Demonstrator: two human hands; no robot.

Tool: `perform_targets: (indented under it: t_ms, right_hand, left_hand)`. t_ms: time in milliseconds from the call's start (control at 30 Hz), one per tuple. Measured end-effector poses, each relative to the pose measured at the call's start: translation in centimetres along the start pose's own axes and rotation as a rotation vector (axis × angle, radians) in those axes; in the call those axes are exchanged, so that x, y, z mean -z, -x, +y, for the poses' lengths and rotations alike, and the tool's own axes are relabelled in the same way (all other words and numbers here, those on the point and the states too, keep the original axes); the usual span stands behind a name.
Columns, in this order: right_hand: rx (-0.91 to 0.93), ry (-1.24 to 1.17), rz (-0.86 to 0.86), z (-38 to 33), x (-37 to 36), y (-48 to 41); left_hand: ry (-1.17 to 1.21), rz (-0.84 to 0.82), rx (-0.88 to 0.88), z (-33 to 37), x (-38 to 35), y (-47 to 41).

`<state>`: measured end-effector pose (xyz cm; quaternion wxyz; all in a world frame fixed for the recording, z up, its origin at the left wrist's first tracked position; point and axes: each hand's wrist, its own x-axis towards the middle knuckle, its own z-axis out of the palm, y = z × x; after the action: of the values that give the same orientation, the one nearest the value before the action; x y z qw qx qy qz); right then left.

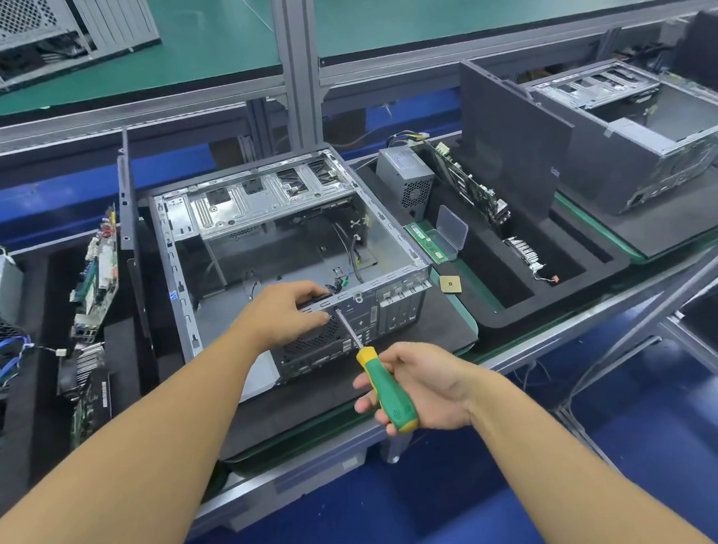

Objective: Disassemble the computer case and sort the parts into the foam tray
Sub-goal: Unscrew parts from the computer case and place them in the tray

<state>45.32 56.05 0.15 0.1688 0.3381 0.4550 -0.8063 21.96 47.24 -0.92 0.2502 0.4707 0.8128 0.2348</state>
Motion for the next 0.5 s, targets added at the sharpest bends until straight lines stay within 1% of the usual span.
perform_targets:
  t_ms: [33, 100, 200, 300, 433, 500]
  right_hand:
    - [0.004, 0.003, -0.015, -0.1, 0.3, 0.2]
    - [0.042, 0.044, 0.023, -0.1, 0.5, 0.3]
    - [0.129, 0.144, 0.122, 0.4, 0.4, -0.4]
    - [0.146, 0.228, 0.25, 0.9, -0.4, -1.4]
    - [0.114, 0.174, 0.234, 1.9, -1.7, -2.7]
    - [0.115, 0.195, 0.24, 2.0, -1.9, -2.9]
  left_hand:
    - [0.021, -0.002, 0.004, 0.0, 0.0, 0.0]
    - [0.032, -0.005, 0.008, 0.1, 0.0, -0.1]
    - [0.039, -0.005, 0.012, 0.0, 0.0, 0.0]
    - [0.037, 0.0, 0.009, 0.0, -0.1, 0.0]
    - [0.046, 0.001, 0.009, 0.0, -0.1, 0.1]
    - [0.046, 0.002, 0.012, 0.0, -0.1, 0.1]
